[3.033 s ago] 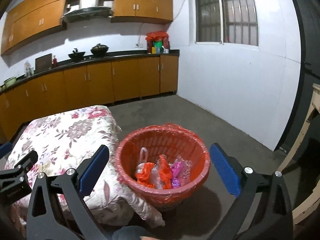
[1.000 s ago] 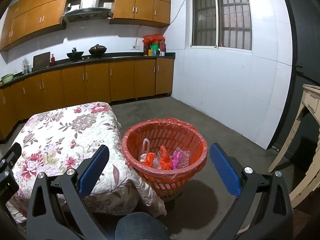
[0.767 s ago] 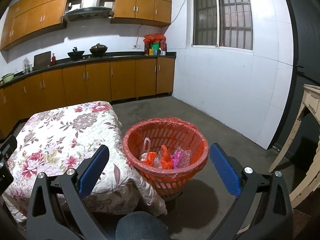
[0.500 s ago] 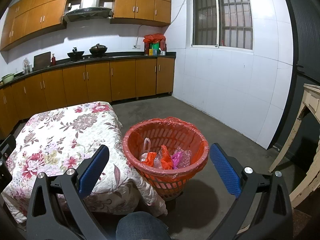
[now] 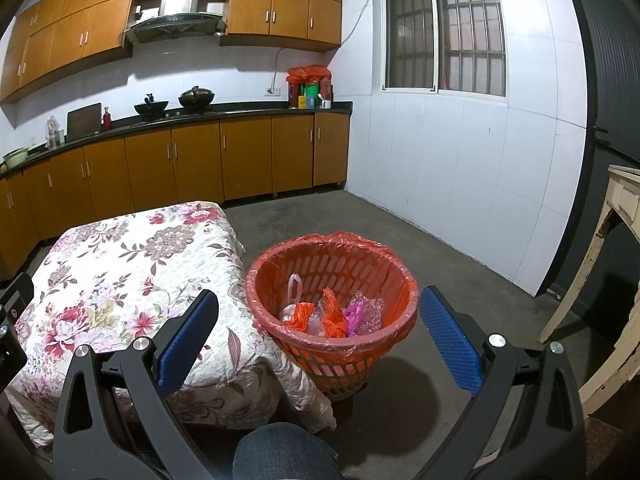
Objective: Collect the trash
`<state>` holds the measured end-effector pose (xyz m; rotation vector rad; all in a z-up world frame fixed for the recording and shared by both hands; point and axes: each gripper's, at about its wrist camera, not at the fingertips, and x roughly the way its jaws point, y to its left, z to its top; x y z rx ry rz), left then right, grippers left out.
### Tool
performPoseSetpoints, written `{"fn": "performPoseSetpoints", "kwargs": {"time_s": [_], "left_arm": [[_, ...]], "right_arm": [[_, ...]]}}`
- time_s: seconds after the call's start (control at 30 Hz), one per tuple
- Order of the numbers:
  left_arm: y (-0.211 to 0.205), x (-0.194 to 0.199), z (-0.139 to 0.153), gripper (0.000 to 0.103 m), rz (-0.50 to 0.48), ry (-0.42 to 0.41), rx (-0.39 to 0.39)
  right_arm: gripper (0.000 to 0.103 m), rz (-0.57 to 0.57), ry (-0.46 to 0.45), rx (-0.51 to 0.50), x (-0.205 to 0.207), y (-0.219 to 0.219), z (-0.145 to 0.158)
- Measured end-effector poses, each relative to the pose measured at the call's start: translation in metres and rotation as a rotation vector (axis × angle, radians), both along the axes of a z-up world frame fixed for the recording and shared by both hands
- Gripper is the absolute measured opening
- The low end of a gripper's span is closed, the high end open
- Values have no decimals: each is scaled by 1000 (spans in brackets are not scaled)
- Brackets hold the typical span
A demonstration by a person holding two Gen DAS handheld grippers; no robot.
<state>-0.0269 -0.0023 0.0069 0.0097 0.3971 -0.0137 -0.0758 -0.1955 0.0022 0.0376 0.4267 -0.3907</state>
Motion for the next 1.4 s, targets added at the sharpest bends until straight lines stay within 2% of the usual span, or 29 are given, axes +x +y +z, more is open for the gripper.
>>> {"fn": "performPoseSetpoints", "kwargs": {"time_s": [1.4], "left_arm": [[0, 2, -10, 99, -8, 15, 2]], "right_arm": [[100, -1, 4, 4, 1, -1, -1]]}}
